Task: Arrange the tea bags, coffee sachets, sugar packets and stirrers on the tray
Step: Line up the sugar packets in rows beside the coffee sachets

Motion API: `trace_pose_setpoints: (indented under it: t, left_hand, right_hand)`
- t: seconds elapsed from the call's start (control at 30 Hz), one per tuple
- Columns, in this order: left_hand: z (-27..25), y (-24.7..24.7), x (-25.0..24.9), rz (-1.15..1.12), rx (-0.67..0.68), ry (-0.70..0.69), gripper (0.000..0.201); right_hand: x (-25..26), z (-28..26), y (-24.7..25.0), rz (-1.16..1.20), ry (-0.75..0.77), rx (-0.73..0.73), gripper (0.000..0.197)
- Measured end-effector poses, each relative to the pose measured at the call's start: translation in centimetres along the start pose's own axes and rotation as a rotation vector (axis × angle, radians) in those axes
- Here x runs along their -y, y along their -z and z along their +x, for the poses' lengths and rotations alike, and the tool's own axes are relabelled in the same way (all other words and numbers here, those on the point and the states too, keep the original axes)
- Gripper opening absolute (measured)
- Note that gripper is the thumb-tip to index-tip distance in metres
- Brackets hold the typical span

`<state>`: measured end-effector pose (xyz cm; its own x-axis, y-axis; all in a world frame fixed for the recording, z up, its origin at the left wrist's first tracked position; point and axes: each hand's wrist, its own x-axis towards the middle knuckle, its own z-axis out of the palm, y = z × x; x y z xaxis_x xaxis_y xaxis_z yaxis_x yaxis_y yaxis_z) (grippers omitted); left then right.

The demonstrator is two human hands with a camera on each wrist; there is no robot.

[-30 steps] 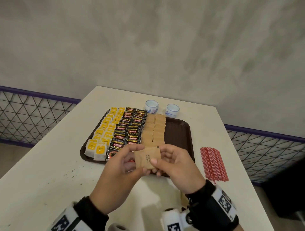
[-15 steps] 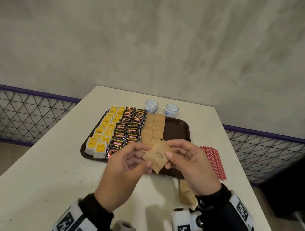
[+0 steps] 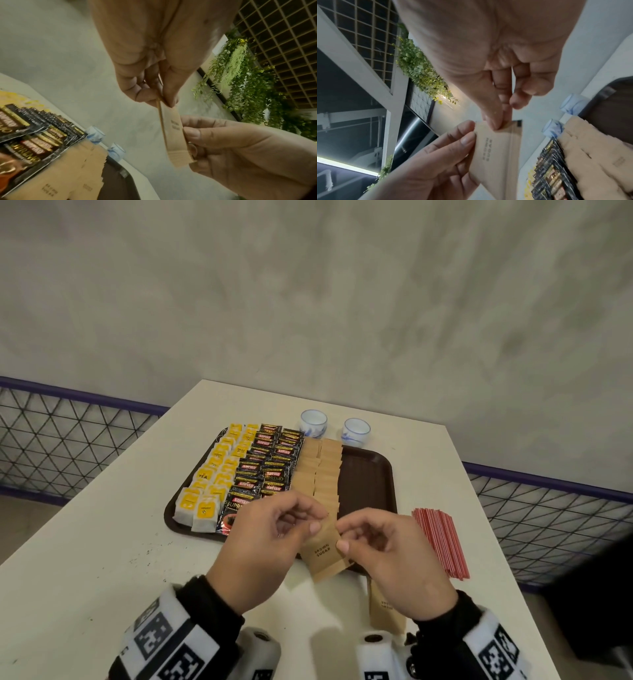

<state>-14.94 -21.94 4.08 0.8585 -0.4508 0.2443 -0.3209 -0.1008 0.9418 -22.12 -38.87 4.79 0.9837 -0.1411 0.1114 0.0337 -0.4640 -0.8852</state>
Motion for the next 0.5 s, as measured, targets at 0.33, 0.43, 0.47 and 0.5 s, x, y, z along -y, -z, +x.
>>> trace_pose_setpoints:
  t: [0.33,0.43,0.47,0.5]
  left_hand:
    - [-2.8,4.8,4.0,-0.018,-0.235,0.191,0.020]
    - [-3.4,5.4,4.4,-0.005,-0.242,0.185,0.020]
    - [-3.6,5.5,4.5,-0.008,-0.245,0.185,0.020]
    - [-3.6,5.6,4.6,-0.010,-0.246,0.186,0.020]
  right_hand:
    - [-8.7,5.8,0.4,0.062,-0.590,-0.113,0.023]
    - [-9.7,8.3,-1.2,0.045,-0.675,-0.129,0.026]
    - [-10.0,8.9,-1.8,0.036,-0.697,-0.139,0.028]
    - [-10.3,9.6,-2.3,0.031,-0.714,-0.151,0.028]
